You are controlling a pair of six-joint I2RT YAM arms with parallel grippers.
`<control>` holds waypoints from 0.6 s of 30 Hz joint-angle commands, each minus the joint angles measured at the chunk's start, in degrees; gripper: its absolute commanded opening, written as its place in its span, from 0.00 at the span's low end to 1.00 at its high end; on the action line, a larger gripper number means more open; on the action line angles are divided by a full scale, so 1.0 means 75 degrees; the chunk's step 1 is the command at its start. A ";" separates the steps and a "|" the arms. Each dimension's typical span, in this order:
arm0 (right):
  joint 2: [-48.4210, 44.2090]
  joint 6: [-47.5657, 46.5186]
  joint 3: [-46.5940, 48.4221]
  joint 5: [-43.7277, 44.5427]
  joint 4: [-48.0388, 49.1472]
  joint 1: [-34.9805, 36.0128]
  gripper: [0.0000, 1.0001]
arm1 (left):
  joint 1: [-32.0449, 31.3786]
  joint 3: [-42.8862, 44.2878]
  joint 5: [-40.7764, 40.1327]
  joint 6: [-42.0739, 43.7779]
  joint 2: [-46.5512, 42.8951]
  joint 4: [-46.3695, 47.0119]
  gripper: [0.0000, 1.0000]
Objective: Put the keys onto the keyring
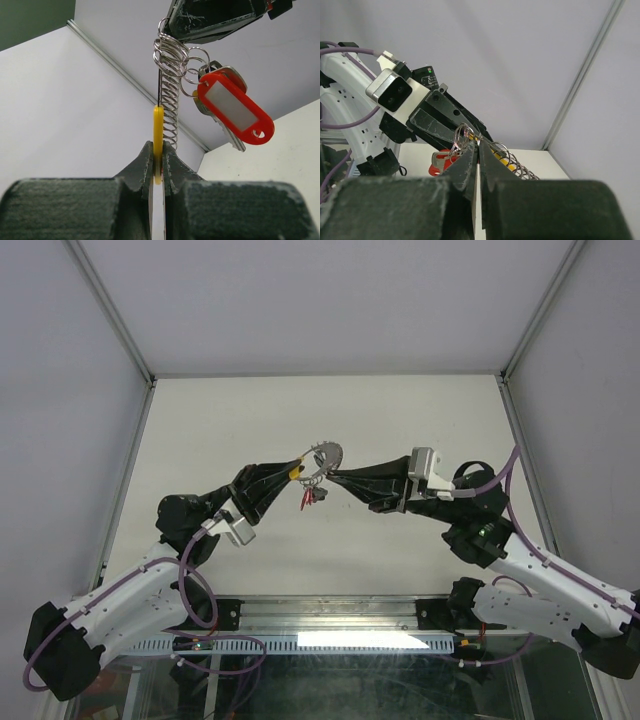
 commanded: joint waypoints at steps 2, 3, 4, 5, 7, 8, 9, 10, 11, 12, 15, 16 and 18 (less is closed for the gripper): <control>-0.0085 -0.0869 0.0255 0.0122 -0.0580 0.0025 0.00 | -0.0002 0.0278 0.0432 -0.0323 -0.0292 -0.0047 0.11; -0.0087 -0.0970 0.0300 0.0149 -0.0703 0.0026 0.00 | 0.0000 0.0238 0.0503 -0.0385 -0.0343 -0.0160 0.18; -0.0099 -0.1077 0.0334 0.0198 -0.0802 0.0026 0.00 | -0.0001 0.0212 0.0567 -0.0427 -0.0393 -0.0301 0.24; -0.0119 -0.1184 0.0345 0.0235 -0.0885 0.0026 0.00 | -0.0007 0.0188 0.0616 -0.0455 -0.0459 -0.0499 0.30; -0.0201 -0.1470 0.0384 0.0281 -0.1107 0.0015 0.00 | -0.0005 0.0126 0.0631 -0.0578 -0.0616 -0.0804 0.37; -0.0236 -0.1636 0.0406 0.0307 -0.1220 0.0014 0.00 | -0.0008 0.0105 0.0595 -0.0642 -0.0702 -0.0985 0.39; -0.0271 -0.1802 0.0438 0.0327 -0.1391 0.0014 0.00 | -0.0017 0.0103 0.0560 -0.0729 -0.0807 -0.1169 0.41; -0.0295 -0.1975 0.0477 0.0334 -0.1574 0.0014 0.00 | -0.0006 0.0089 0.0511 -0.0809 -0.0912 -0.1347 0.42; -0.0327 -0.2144 0.0514 0.0344 -0.1736 0.0017 0.00 | -0.0003 0.0077 0.0463 -0.0921 -0.1015 -0.1506 0.44; -0.0347 -0.2313 0.0527 0.0356 -0.1904 0.0014 0.00 | -0.0007 0.0058 0.0407 -0.1037 -0.1123 -0.1652 0.46; -0.0444 -0.2869 0.0553 0.0490 -0.2294 0.0014 0.00 | -0.0003 0.0096 0.0354 -0.1373 -0.1417 -0.2320 0.51; -0.0464 -0.2934 0.0591 0.0636 -0.2401 0.0012 0.00 | -0.0009 0.0131 0.0390 -0.1462 -0.1495 -0.2581 0.53; -0.0472 -0.3049 0.0739 0.1008 -0.2764 0.0002 0.00 | -0.0005 0.0214 0.0504 -0.1539 -0.1642 -0.3039 0.55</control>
